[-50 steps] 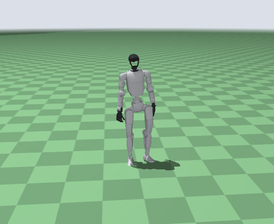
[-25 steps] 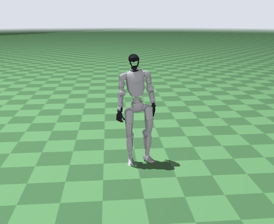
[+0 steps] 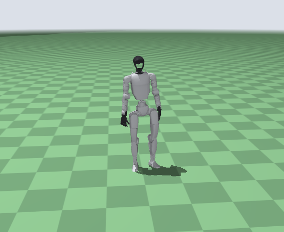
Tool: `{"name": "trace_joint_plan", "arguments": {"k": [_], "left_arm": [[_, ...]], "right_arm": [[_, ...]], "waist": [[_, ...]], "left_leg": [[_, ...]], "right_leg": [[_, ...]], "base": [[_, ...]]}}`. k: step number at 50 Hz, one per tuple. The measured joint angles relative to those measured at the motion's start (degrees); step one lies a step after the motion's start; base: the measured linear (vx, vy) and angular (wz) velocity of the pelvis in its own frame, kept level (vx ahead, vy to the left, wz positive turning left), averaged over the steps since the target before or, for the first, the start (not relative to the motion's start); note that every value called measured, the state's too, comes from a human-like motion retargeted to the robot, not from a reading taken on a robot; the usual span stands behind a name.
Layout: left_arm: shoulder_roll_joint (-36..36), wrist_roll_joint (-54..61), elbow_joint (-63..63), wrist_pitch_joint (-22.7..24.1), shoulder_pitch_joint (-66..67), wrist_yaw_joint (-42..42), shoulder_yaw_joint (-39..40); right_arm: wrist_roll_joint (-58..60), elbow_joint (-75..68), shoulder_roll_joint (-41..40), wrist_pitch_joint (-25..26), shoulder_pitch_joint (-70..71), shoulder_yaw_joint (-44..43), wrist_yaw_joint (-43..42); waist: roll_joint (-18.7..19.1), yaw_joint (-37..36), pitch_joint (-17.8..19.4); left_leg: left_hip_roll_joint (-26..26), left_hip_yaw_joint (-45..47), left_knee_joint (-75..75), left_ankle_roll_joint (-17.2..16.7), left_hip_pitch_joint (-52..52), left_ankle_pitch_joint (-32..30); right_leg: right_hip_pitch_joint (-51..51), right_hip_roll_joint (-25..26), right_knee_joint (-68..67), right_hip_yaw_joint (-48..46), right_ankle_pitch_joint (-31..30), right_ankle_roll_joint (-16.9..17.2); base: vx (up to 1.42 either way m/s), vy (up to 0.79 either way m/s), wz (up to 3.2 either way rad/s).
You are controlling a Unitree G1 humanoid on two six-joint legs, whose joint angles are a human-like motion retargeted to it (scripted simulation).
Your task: Upper body actions
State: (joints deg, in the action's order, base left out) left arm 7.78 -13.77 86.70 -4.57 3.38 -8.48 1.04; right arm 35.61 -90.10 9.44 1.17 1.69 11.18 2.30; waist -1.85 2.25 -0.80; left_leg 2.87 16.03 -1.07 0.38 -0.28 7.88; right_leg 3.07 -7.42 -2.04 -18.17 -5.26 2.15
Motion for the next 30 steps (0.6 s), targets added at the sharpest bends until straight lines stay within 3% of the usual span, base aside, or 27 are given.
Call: {"name": "trace_joint_plan", "arguments": {"k": [30], "left_arm": [[0.03, 0.11, 0.06, -0.05, 0.06, 0.06, 0.01]], "right_arm": [[0.36, -0.03, -0.10, -0.02, -0.06, 0.14, 0.09]], "waist": [[-0.09, 0.03, -0.26]], "left_leg": [[0.01, 0.00, -0.03, 0.07, -0.02, -0.06]], "right_leg": [[-0.01, 0.00, 0.00, 0.04, -0.07, -0.05]], "base": [[0.00, 0.00, 0.00]]}}
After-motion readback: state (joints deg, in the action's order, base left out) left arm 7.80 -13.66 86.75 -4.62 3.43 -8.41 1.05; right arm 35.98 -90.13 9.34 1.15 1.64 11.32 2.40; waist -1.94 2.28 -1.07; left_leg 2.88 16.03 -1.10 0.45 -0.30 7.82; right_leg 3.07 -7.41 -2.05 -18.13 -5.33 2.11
